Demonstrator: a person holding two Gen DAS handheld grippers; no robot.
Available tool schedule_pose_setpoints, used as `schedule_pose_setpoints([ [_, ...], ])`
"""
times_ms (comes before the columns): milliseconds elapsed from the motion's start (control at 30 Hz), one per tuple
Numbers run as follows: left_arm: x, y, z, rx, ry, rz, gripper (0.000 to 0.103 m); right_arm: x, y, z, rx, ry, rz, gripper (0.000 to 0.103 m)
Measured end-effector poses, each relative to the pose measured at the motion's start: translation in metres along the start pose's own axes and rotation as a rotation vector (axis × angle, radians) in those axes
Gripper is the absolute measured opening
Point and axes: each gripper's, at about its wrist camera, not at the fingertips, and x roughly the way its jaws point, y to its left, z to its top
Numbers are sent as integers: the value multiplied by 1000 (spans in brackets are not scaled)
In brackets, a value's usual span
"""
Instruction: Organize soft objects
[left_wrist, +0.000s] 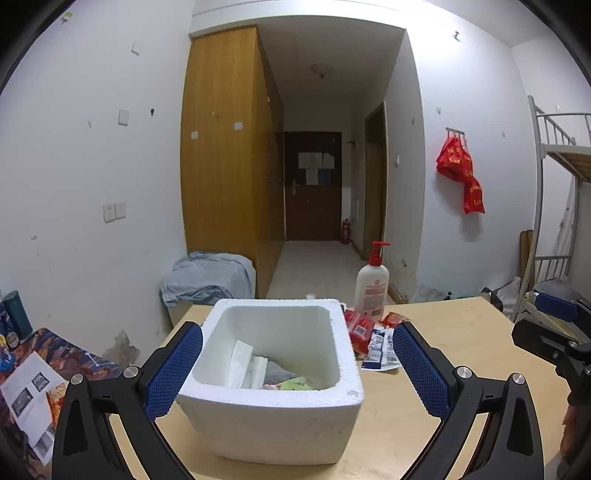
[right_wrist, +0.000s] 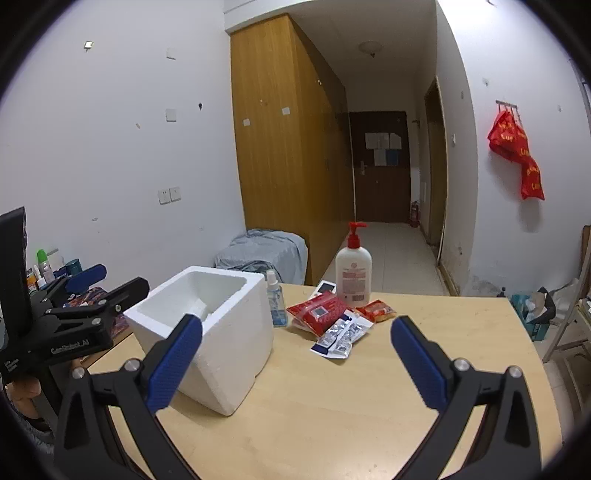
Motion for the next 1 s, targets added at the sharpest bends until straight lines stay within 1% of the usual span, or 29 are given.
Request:
schedule_pose_setpoints([
  [267,-24,-7,3,12,-25,-6,103,-26,3,-2,-2,-35,-9,103],
  [533,-54,-10,1,6,-67,-20,103,-57,10,-7,-9,-80,-17,103],
  [800,-92,-10,-11,4,-109,-22,103,-87,25,-20,-23,-136,4,103],
  [1000,-124,-8,-23,-6,-154,-8,103,-102,35,-33,-30,-148,12,103],
])
